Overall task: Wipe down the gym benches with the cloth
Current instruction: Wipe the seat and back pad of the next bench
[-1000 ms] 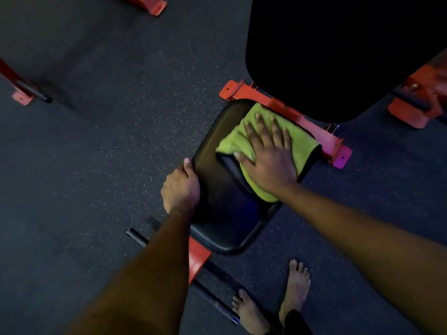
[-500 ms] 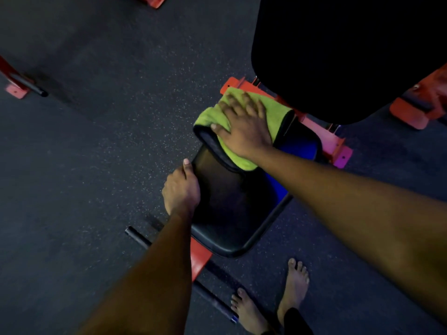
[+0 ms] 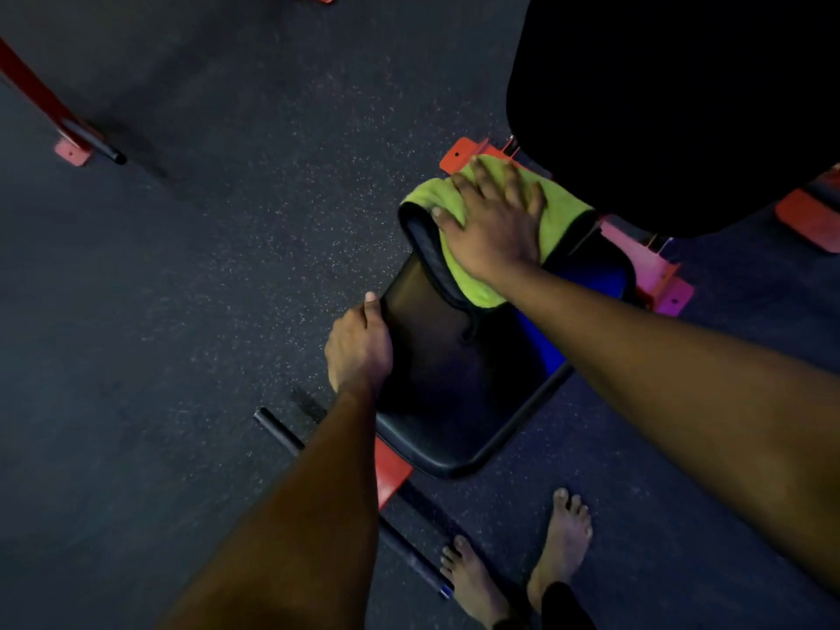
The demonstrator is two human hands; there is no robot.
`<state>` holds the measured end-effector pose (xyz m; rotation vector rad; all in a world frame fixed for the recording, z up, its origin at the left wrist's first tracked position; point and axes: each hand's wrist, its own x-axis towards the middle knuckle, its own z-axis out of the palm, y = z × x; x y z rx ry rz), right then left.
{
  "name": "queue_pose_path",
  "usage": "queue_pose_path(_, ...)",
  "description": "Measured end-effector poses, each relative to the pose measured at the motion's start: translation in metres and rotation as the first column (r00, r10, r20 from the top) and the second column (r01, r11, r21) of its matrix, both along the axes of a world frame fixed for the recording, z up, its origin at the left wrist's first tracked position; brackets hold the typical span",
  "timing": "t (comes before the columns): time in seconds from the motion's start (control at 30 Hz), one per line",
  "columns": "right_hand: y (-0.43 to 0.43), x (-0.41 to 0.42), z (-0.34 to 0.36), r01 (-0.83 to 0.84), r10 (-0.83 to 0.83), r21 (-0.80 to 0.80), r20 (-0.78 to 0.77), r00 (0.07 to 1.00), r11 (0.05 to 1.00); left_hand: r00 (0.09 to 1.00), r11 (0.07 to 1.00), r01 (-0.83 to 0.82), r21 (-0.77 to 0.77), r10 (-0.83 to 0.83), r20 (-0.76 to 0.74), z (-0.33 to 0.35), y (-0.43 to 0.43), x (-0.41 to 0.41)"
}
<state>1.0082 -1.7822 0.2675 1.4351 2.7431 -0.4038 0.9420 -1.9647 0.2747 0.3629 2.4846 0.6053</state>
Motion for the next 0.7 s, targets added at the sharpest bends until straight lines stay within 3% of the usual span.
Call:
queue_pose_path(0.07, -0.006, 0.002, -0.002, -0.133, 0.133, 0.027, 0.008, 0.991, 0.991, 1.0, 1.0, -0.004, 0.012, 0.004, 0.017, -0.002, -0.001, -0.001)
queue_pose_path(0.2, -0.02, 0.069, 0.002, -0.472, 0.473, 0.085, 0.01, 0.881, 0.878, 1.0, 1.0, -0.008, 0.021, 0.008, 0.027, -0.004, -0.001, -0.004)
queue_pose_path(0.33, 0.004, 0.098, 0.004, -0.331, 0.329, 0.095, 0.036, 0.944, 0.939, 1.0, 1.0, -0.001, 0.009, 0.001, 0.004, -0.007, -0.001, -0.003)
queue_pose_path(0.43, 0.018, 0.05, 0.0, -0.092, 0.092, 0.047, -0.015, 0.996, 0.995, 1.0, 1.0, -0.004, -0.006, 0.004, -0.008, -0.009, 0.0, -0.003)
queue_pose_path(0.5, 0.018, 0.01, 0.0, -0.024, 0.024, -0.005, -0.023, 0.999, 1.0, 1.0, 1.0, -0.015, 0.001, 0.015, -0.015, -0.011, 0.0, -0.003)
queue_pose_path(0.6, 0.005, -0.006, -0.002, -0.227, 0.227, 0.008, 0.011, 0.974, 0.974, 1.0, 1.0, 0.008, -0.003, -0.008, -0.019, -0.014, -0.001, -0.004)
queue_pose_path(0.7, -0.003, 0.03, -0.002, -0.428, 0.43, 0.053, -0.025, 0.903, 0.902, 1.0, 0.999, -0.025, 0.026, 0.026, -0.015, -0.012, -0.003, -0.002)
